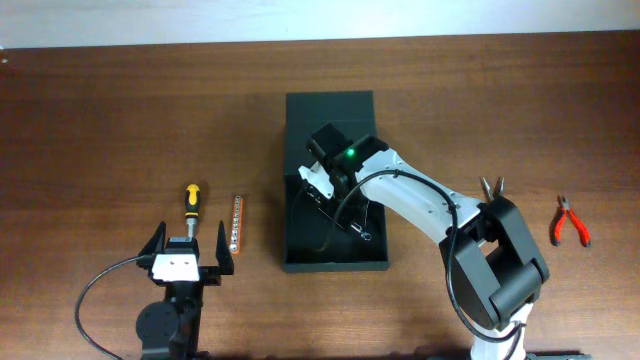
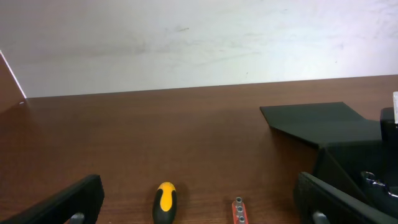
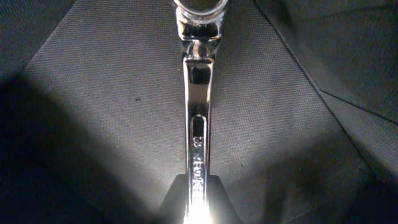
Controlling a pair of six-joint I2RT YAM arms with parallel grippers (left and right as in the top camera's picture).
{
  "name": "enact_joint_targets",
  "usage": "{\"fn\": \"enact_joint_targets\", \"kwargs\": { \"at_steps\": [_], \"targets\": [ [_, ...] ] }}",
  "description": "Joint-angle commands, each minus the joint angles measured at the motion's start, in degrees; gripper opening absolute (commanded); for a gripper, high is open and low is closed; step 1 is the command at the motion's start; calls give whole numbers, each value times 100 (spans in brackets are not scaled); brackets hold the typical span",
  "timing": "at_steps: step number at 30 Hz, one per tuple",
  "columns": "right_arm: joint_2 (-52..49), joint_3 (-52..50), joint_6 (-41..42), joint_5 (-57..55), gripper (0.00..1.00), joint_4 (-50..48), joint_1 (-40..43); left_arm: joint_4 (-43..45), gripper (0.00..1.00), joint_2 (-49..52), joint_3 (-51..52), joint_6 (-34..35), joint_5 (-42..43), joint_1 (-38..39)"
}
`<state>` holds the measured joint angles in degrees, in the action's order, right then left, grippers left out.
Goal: Pack container
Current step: 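Lower the wrench into the box and open the right gripper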
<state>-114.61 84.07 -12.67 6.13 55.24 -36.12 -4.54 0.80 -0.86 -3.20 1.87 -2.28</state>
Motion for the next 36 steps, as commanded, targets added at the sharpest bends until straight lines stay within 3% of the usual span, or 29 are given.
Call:
{"fn": "enact_joint_targets", "kwargs": {
  "at_steps": [1,30,36],
  "targets": [
    [-22,-31,-63,81,6,-7,13,-9,99,-46,33,15,-20,-24],
    [-463,-31,-63,417,8,-46,13,-9,99,-46,33,15,-20,-24],
    [-463,-28,-61,417,20,-44,13,-9,99,-46,33,15,-20,-24]
  ]
}}
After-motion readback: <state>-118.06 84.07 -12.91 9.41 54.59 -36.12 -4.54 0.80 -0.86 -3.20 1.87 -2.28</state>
